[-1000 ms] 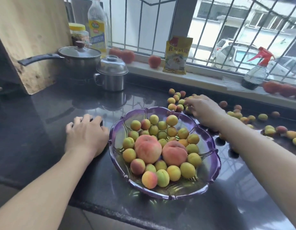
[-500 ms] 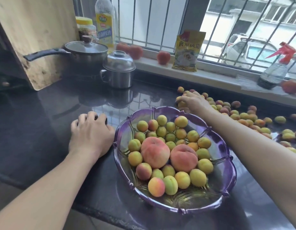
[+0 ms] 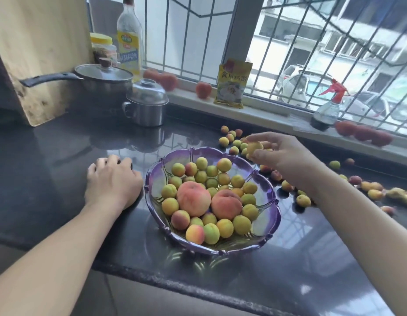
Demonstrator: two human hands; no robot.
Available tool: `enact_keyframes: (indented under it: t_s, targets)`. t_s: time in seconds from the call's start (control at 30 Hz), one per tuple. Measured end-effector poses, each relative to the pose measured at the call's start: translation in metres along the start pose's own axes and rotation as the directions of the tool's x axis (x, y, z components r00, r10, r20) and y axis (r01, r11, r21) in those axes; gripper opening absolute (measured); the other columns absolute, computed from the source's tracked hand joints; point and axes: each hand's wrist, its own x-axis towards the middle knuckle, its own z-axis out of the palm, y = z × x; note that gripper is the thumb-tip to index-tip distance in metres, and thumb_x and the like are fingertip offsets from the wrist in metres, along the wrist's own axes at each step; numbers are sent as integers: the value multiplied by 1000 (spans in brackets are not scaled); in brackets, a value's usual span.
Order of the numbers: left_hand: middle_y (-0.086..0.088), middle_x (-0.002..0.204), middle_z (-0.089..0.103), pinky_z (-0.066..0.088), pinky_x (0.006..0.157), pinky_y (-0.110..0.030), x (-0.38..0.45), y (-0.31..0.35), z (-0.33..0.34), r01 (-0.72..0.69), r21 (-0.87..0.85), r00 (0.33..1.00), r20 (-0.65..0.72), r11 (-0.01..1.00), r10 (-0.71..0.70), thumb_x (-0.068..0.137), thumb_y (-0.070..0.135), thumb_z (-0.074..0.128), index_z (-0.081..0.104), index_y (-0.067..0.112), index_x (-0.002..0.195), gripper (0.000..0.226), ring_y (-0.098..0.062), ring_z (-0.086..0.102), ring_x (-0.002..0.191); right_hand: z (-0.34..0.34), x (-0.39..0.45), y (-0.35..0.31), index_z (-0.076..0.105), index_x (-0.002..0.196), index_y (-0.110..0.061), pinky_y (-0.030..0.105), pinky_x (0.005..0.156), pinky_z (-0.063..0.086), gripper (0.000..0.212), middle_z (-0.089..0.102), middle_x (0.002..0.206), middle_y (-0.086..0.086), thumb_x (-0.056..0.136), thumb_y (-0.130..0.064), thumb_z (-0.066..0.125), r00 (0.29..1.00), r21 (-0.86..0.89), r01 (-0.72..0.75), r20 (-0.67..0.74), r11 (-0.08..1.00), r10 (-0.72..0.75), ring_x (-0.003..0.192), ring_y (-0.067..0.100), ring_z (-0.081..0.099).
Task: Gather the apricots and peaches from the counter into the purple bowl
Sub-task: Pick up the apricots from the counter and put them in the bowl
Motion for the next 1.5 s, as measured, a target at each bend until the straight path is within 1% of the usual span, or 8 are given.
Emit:
enact_keyframes:
  t_s: [0.4,0.53,0.7,0.83,0.93,1.13,1.37,1.5]
  targets:
    - [-13,137,61,35,113,-47,3,-2,3,4,-12,1000,-8,1000,-4,101,32,40,69,16,123,40,-37,49,129,39,-4,6,63,125,-27,18,68,48,33,64,104,-7,93,-26,72,991,-399,116,-17,910,-134,88,5,59]
    - [-13,137,60,33,114,-47,4,-2,2,8,-18,1000,-2,1000,-8,101,32,40,67,17,123,39,-37,47,130,28,-9,4,62,129,-35,30,63,55,35,65,90,1,97,-22,66,996,-344,85,1,935,-90,74,19,62]
    - [-15,138,59,33,113,-47,2,-1,1,7,-5,1000,6,1000,-7,101,32,39,66,16,122,38,-38,46,131,9,-23,6,63,114,-33,16,52,46,27,66,107,3,93,-18,72,999,-168,-24,29,986,29,78,17,70]
    - [-15,138,59,32,114,-48,2,-2,1,5,-17,1000,3,1000,-5,101,31,39,67,16,121,38,-37,45,130,2,-42,-1,62,108,-35,24,70,54,27,66,103,-8,87,-29,78,989,-363,29,145,931,26,87,10,67]
    - [-15,137,59,32,115,-48,1,-2,1,2,-22,1000,5,1000,-2,101,31,38,67,15,119,37,-38,46,130,1,-57,-12,62,102,-38,19,68,52,24,65,91,-14,85,-45,77,963,-545,145,268,826,8,79,2,62]
    - [-16,137,59,32,116,-48,1,-2,2,0,-28,1000,-2,1000,0,101,31,38,67,15,121,39,-38,46,131,21,-82,-33,67,102,-39,21,71,51,23,65,87,-15,86,-56,70,887,-517,216,458,828,54,80,2,60]
    - [-16,137,60,33,116,-49,2,-2,2,-1,-23,1000,-5,1000,0,100,31,38,67,14,122,41,-38,46,130,42,-85,-32,63,85,-28,33,67,51,34,62,83,-6,83,-62,69,899,-661,223,423,717,110,74,13,58]
    - [-16,137,60,33,114,-49,1,-2,1,-2,-16,1000,-6,1000,2,100,30,37,67,14,122,40,-38,46,129,39,-83,-37,63,84,-30,24,60,42,30,59,82,-10,83,-59,72,893,-699,225,426,678,143,72,9,53]
